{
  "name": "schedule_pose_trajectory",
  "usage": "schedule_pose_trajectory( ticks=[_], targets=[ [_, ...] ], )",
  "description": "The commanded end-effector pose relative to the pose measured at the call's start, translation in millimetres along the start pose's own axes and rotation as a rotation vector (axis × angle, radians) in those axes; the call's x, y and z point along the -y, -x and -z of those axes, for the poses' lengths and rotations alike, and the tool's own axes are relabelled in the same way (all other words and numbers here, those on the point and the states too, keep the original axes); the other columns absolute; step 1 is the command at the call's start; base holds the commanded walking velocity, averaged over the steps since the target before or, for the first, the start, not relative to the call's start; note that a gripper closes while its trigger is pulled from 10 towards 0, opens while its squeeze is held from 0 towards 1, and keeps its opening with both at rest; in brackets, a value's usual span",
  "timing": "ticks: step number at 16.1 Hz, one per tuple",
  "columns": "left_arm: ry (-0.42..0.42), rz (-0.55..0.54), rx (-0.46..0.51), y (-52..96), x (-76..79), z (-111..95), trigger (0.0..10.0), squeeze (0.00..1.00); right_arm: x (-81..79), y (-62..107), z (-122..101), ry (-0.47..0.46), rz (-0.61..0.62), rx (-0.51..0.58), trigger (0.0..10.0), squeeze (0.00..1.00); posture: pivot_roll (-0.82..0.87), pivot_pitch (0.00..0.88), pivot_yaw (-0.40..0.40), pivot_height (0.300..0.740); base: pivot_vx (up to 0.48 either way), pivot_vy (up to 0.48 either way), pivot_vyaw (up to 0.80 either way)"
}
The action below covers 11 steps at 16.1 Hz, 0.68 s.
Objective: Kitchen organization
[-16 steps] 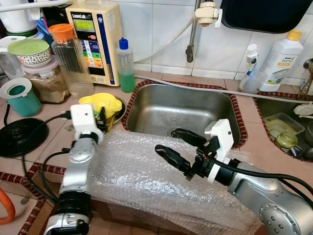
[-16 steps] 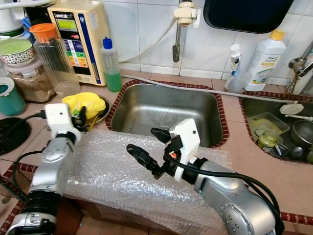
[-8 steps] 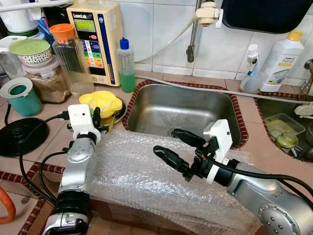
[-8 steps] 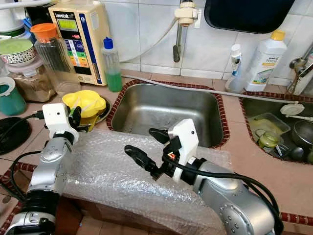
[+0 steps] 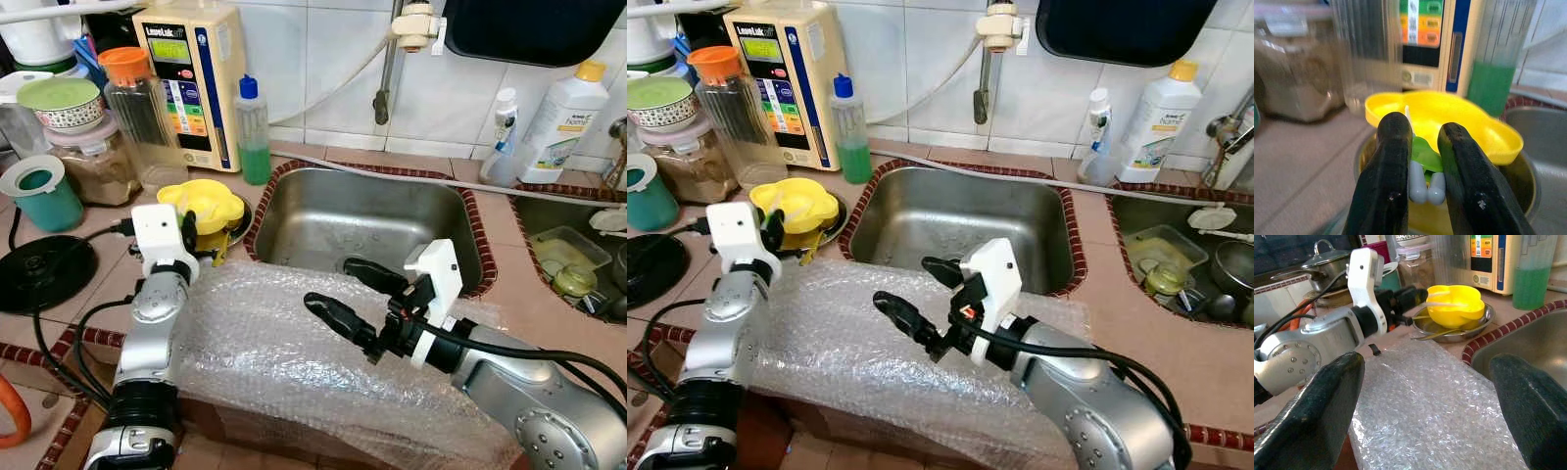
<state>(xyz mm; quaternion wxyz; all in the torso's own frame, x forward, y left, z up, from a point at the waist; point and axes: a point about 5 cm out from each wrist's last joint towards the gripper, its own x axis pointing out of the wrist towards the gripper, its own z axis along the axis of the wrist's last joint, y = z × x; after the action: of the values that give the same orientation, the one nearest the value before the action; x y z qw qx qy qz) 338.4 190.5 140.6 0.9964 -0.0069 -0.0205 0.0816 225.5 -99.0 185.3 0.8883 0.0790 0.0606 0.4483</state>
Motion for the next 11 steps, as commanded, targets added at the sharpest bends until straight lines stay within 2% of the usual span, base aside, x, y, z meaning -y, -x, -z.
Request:
schedule_pose_trajectory(
  ticks=[1,4,9,10,11],
  targets=[
    [-0.005,-0.015,0.017,1.9,-0.8,-6,0.0,0.00,1.2,-1.3,-2,0.013,0.002,0.006,10.0,0.00,-0.03,0.000,0.031,0.740,0.000,0.000,0.00],
    [0.009,-0.006,0.079,14.5,1.2,-17,0.0,0.00,3.0,-1.6,-3,0.024,0.008,0.012,10.0,0.00,-0.03,0.000,0.034,0.740,0.000,0.000,0.00],
    [0.006,-0.004,0.085,16.3,1.9,-18,0.0,0.00,3.6,-1.7,-3,0.026,0.009,0.012,10.0,0.00,-0.03,0.000,0.033,0.740,0.000,0.000,0.00],
    [-0.026,0.022,0.104,22.8,4.9,-19,0.0,0.00,4.5,-2.2,-3,0.028,0.010,0.013,10.0,0.00,-0.02,0.000,0.031,0.740,0.000,0.000,0.00],
    [-0.071,0.069,0.132,35.4,10.9,-21,0.0,0.00,6.5,-3.3,-4,0.032,0.012,0.016,10.0,0.00,-0.02,0.000,0.030,0.740,0.000,0.000,0.00]
  ],
)
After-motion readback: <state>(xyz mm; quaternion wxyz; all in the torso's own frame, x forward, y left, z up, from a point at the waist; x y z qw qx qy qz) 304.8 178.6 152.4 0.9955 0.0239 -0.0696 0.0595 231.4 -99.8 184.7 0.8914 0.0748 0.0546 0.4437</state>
